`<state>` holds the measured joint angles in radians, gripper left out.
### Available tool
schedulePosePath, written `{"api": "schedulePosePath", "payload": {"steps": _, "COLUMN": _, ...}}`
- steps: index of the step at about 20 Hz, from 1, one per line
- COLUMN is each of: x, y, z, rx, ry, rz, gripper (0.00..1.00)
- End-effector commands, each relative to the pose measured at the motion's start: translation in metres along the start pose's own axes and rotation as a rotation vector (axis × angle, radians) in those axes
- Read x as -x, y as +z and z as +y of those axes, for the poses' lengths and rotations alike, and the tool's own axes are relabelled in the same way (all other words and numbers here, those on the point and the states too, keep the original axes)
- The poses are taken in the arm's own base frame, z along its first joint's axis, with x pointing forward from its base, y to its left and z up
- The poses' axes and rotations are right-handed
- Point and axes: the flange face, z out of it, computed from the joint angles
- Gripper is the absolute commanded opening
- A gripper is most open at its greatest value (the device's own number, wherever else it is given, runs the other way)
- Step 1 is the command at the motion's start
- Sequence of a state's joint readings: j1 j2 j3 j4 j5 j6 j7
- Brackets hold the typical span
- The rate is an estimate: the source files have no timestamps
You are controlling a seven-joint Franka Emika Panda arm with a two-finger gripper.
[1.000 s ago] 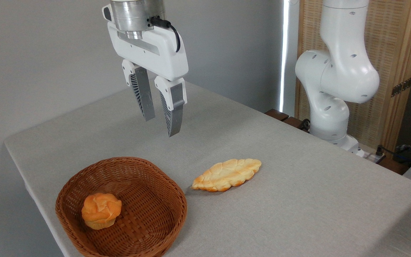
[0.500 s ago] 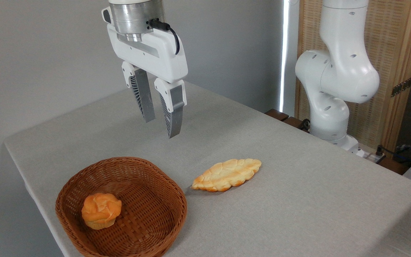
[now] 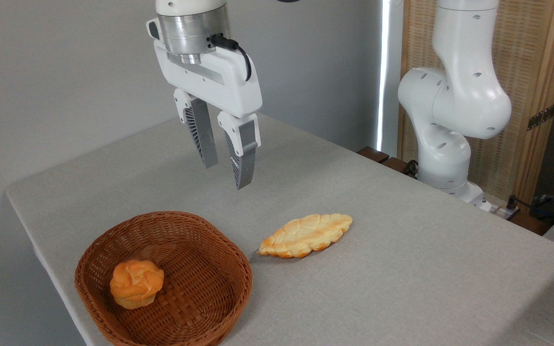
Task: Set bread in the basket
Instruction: 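Move the open gripper over the leaf-shaped bread and lower it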
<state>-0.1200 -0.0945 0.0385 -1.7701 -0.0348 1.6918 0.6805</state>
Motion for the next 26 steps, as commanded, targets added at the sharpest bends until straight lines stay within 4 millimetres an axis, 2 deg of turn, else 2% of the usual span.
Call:
{"api": "schedulePosePath", "payload": {"steps": 1, "x": 0.025, "y": 0.001, "z": 0.016, "rx": -0.044, "ry": 0.026, "rz": 0.042, "gripper": 1.0}}
{"api": "schedulePosePath", "payload": {"steps": 3, "x": 0.034, "y": 0.014, "z": 0.026, "rx": -0.044, "ry": 0.06, "rz": 0.039, "gripper": 1.0}}
{"api": "schedulePosePath", "payload": {"steps": 6, "x": 0.045, "y": 0.03, "z": 0.029, "rx": -0.096, "ry": 0.179, "rz": -0.032, "gripper": 1.0}}
{"api": "schedulePosePath", "payload": {"steps": 8, "x": 0.044, "y": 0.035, "z": 0.032, "rx": -0.095, "ry": 0.2, "rz": -0.043, "gripper": 1.0}}
{"api": "schedulePosePath", "payload": {"steps": 11, "x": 0.047, "y": 0.059, "z": 0.041, "rx": -0.066, "ry": 0.232, "rz": -0.082, "gripper": 1.0}}
{"api": "schedulePosePath", "payload": {"steps": 14, "x": 0.047, "y": 0.068, "z": 0.053, "rx": -0.057, "ry": 0.299, "rz": -0.1, "gripper": 1.0}}
{"api": "schedulePosePath", "payload": {"steps": 16, "x": 0.051, "y": 0.073, "z": 0.051, "rx": -0.047, "ry": 0.31, "rz": -0.109, "gripper": 1.0}}
{"api": "schedulePosePath", "payload": {"steps": 19, "x": 0.058, "y": 0.092, "z": 0.054, "rx": -0.015, "ry": 0.309, "rz": -0.142, "gripper": 1.0}}
{"api": "schedulePosePath", "payload": {"steps": 21, "x": 0.074, "y": 0.104, "z": 0.051, "rx": 0.01, "ry": 0.302, "rz": -0.167, "gripper": 1.0}}
{"api": "schedulePosePath", "payload": {"steps": 26, "x": 0.09, "y": 0.123, "z": 0.05, "rx": 0.042, "ry": 0.374, "rz": -0.201, "gripper": 1.0}}
